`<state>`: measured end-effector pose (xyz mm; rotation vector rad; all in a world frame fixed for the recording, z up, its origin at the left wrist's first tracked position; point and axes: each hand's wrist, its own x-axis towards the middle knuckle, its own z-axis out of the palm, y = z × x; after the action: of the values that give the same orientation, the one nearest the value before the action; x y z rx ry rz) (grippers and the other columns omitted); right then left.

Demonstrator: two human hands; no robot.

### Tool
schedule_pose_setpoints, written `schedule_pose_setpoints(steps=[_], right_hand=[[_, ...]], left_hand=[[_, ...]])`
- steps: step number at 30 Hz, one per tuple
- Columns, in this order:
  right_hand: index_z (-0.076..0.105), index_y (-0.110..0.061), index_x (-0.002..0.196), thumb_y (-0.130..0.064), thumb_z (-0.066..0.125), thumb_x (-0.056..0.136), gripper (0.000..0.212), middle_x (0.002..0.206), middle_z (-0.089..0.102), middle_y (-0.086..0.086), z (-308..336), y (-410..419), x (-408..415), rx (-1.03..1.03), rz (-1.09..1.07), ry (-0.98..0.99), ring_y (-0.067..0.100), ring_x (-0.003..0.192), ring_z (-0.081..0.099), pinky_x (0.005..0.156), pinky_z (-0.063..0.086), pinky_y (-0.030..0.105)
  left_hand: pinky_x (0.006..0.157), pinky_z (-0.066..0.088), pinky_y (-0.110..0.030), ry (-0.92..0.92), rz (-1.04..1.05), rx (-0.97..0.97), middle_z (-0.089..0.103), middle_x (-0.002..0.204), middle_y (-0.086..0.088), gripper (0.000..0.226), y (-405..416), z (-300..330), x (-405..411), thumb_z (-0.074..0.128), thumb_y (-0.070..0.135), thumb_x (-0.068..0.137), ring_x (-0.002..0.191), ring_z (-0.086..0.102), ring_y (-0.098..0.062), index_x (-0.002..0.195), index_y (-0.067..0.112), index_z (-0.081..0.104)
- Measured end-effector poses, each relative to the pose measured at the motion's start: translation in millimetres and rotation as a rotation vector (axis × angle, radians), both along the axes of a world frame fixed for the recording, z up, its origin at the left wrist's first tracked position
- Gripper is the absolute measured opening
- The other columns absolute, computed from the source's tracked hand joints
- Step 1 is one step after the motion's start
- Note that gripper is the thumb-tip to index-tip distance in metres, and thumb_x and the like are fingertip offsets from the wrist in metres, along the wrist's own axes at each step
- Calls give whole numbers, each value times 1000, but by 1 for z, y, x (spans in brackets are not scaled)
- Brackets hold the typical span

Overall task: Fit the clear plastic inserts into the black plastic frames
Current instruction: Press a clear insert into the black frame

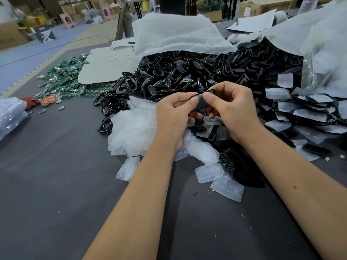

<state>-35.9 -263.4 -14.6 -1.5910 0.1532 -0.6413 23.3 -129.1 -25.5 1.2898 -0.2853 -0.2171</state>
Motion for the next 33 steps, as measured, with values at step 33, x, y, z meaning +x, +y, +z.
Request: schedule_pose_setpoints(steps=[33], right_hand=[[72,0,100,-6,55,105,18,73,67,12,0,-2,1,14,24,102,16,57,62,51,52,26]], left_hand=[[47,46,-20,-20,50,49,71,73,-5,10,0,5,-6,69,-5,95,51,63,-13,97,4,72]])
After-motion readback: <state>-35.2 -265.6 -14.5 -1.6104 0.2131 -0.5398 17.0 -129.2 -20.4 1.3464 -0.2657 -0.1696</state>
